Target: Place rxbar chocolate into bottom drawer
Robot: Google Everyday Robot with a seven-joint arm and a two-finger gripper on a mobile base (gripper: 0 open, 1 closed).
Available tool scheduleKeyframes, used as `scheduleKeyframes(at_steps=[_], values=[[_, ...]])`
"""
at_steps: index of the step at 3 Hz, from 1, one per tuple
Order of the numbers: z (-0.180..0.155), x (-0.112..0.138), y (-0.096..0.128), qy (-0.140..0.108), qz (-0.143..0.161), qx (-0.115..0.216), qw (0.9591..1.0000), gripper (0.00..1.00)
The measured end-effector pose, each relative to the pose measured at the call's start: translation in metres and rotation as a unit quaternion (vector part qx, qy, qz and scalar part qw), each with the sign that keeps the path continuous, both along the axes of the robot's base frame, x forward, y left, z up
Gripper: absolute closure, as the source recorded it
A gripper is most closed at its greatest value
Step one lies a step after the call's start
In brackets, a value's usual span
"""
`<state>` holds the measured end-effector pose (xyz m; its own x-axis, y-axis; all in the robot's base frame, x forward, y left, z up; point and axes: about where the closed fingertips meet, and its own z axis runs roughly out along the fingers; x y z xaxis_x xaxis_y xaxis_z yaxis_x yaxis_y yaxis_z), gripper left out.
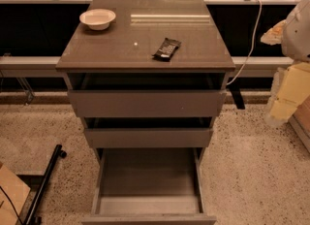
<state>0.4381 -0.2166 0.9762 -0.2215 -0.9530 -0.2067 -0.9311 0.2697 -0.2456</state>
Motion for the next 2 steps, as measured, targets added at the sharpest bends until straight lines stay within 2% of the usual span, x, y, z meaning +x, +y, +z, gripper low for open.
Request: scheduleKeyframes(at_steps=[1, 2], values=[[0.0, 0.0, 0.0, 0.0, 0.0, 0.0, 1.0, 0.0], [0.007, 0.028, 0.015, -0.027, 0.0, 0.045, 0.9986, 0.0]])
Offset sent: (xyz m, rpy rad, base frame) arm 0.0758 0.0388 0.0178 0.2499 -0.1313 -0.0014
